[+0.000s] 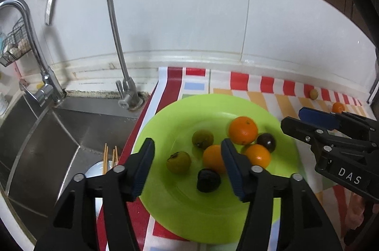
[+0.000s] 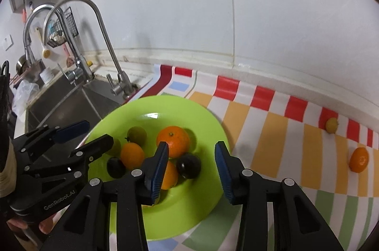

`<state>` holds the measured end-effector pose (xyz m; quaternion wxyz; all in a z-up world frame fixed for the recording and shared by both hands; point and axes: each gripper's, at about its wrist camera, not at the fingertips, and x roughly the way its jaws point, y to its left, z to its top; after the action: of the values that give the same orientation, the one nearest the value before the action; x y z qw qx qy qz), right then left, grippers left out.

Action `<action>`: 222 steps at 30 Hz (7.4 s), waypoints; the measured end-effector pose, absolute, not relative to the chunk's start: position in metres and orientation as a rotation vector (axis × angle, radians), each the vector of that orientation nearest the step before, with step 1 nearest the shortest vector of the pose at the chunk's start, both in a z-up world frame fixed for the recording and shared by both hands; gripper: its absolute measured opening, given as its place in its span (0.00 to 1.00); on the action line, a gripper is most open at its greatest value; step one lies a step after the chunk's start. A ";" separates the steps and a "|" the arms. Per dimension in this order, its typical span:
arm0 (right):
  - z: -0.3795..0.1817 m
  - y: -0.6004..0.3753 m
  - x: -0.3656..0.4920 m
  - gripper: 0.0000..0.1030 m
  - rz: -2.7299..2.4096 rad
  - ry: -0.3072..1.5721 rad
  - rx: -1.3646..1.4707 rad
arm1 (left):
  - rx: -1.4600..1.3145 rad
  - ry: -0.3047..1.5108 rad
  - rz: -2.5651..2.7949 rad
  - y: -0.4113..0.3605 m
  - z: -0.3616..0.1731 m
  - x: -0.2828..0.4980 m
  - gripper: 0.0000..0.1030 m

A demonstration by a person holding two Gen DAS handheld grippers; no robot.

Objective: Organize fruits
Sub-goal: 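Open both grippers to drop the tomato and plum onto the plate, then move both open grippers toward the last yellow fruit and orange on the cloth, then grasp the small yellow fruit with the left gripper while the right gripper grasps the orange, then carry the yellow fruit in the left gripper while the right carries the orange over the plate, then open both grippers to release the yellow fruit and orange onto the plate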

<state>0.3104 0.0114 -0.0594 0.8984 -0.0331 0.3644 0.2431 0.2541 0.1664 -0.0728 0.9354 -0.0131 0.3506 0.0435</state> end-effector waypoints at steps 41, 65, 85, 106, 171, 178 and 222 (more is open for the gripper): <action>0.034 -0.158 0.237 0.68 0.086 0.516 0.023 | 0.161 0.456 -0.189 0.020 0.026 0.247 0.85; -0.019 -0.185 0.308 0.68 0.044 0.715 -0.151 | 0.376 0.659 -0.509 -0.054 -0.030 0.349 0.73; -0.096 -0.197 0.376 0.61 0.070 0.855 -0.032 | 0.330 0.850 -0.486 -0.094 -0.098 0.434 0.51; -0.109 -0.215 0.405 0.40 0.094 0.864 0.074 | 0.281 0.923 -0.461 -0.113 -0.121 0.465 0.25; 0.033 -0.054 0.231 0.39 0.382 0.591 0.019 | 0.101 0.627 -0.184 0.104 0.022 0.237 0.25; 0.019 -0.025 0.255 0.39 0.396 0.621 0.022 | 0.115 0.644 -0.185 0.130 0.008 0.256 0.25; -0.057 0.053 0.296 0.41 0.344 0.807 0.031 | 0.302 0.779 -0.348 0.183 -0.066 0.318 0.49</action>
<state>0.2964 0.0531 -0.0573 0.9052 0.0150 0.3909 0.1663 0.3184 0.1828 -0.0660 0.8993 0.1461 0.3764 -0.1681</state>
